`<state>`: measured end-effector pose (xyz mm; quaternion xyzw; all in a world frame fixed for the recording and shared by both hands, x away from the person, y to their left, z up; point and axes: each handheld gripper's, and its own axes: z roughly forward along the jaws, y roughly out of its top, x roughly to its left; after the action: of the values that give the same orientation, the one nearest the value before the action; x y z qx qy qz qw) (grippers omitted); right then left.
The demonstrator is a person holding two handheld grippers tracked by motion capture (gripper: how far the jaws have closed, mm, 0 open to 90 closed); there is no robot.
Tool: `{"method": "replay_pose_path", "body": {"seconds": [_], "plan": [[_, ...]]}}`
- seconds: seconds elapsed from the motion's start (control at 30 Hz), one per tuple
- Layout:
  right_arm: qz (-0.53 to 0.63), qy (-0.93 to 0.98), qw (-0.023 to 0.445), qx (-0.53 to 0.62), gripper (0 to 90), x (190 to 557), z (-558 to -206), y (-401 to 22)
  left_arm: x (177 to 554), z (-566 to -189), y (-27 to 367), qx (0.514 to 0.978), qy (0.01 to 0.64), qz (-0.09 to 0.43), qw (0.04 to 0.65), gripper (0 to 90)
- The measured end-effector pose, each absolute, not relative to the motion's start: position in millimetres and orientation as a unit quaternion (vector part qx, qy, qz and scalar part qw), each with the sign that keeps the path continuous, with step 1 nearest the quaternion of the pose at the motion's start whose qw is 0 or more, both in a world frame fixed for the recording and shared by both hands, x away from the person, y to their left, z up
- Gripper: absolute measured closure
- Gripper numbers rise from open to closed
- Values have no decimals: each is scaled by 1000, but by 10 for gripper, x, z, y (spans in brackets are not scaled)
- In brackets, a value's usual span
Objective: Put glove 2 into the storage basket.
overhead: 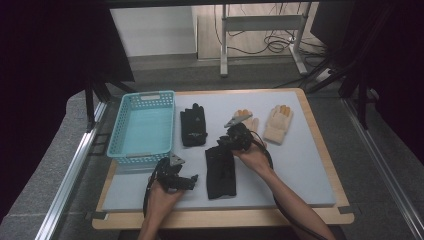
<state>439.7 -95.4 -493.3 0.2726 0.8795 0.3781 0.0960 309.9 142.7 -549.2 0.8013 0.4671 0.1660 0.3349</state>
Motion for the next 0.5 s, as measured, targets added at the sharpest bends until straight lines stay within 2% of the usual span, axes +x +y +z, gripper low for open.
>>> {"method": "replay_pose_path", "body": {"seconds": [0.13,0.37,0.5], "plan": [[370,883,101,271,752,4588,-4974,-748,3098,-5496,1426,800,468,166,337,22],[367,883,85,282,699,4867,-5067,-489,3097,-5498,1424,799,468,167,338,23],[359,885,83,287,609,4962,-5142,-365,3097,-5499,1425,799,468,166,339,23]]}}
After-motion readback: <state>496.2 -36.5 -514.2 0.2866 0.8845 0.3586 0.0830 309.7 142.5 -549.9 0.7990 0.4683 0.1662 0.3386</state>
